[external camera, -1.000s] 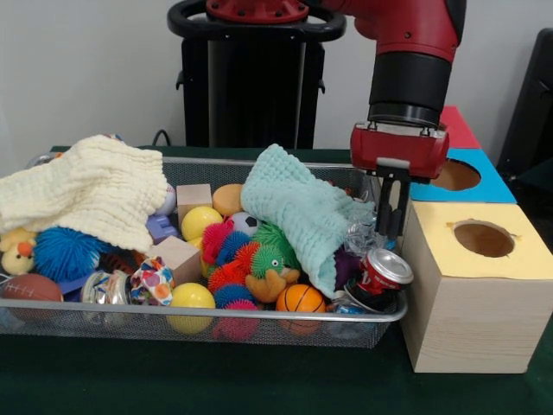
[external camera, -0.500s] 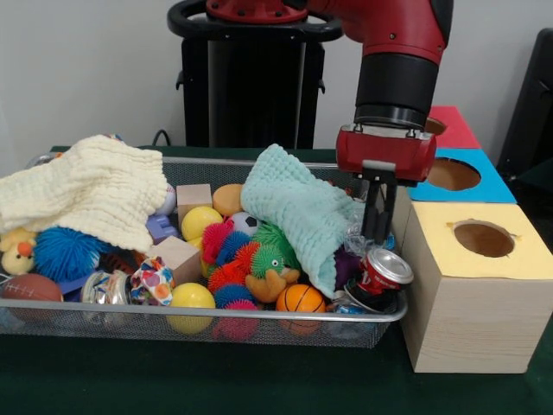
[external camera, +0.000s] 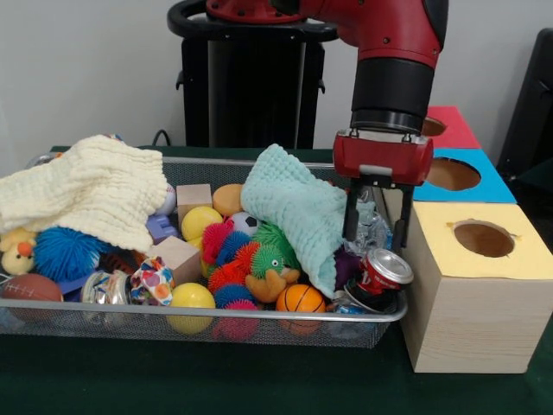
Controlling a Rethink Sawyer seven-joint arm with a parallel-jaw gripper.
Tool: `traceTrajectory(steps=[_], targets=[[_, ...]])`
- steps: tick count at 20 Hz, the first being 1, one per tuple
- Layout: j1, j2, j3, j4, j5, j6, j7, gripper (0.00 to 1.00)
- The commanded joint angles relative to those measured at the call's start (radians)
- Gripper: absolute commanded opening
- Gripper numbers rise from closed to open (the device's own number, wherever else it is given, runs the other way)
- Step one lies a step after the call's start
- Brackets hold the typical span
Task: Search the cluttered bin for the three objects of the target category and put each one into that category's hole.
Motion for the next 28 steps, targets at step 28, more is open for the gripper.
traceTrajectory(steps=[28], targets=[[-0.103,-0.069,0.157,0.121,-0.143,0.000,0.098,1.00]])
